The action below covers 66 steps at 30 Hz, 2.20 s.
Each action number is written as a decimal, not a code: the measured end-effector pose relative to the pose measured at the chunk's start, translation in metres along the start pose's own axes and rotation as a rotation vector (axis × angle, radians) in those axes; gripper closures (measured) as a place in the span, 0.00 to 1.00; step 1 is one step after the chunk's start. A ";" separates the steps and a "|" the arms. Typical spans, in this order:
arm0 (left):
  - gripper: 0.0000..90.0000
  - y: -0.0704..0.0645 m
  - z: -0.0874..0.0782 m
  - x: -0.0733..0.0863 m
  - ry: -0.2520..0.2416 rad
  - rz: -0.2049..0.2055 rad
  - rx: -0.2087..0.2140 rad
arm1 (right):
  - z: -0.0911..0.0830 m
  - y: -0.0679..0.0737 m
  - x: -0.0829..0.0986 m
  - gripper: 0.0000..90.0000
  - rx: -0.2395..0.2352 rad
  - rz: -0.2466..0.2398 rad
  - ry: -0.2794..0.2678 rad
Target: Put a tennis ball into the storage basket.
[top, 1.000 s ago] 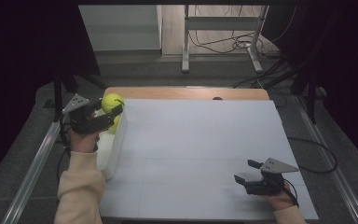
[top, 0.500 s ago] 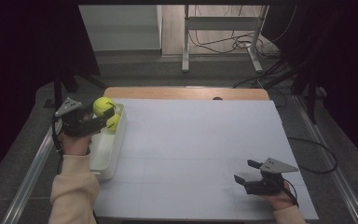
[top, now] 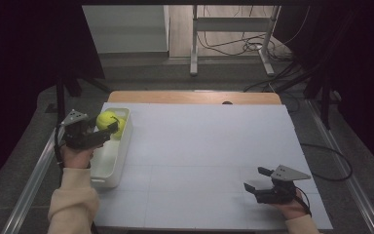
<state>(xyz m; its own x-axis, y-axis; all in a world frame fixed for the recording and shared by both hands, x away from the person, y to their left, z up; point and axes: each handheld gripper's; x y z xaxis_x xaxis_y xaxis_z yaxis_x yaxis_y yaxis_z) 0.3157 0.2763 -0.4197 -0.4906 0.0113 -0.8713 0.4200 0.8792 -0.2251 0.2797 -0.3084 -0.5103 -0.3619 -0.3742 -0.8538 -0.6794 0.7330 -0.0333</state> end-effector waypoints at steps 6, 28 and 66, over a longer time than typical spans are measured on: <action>0.29 0.000 0.005 0.003 0.042 0.001 -0.021 | 0.000 0.000 0.000 0.19 0.001 -0.001 0.001; 0.29 0.014 0.023 0.012 0.175 -0.025 -0.051 | 0.000 0.000 0.000 0.19 0.002 -0.002 0.003; 0.14 0.008 0.022 0.009 0.191 0.004 -0.015 | 0.001 0.000 0.000 0.19 -0.002 -0.002 0.006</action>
<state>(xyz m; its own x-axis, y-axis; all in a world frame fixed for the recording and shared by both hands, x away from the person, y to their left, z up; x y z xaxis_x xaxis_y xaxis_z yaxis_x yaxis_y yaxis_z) 0.3316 0.2729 -0.4386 -0.6257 0.1036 -0.7732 0.4111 0.8861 -0.2139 0.2803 -0.3079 -0.5112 -0.3646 -0.3793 -0.8504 -0.6811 0.7314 -0.0342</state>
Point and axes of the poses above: each handheld gripper's, and its own axes: z roughly forward along the jaws, x roughly out of its underside, y roughly to its left, and after that the axes turned 6 degrees about x, right-handed
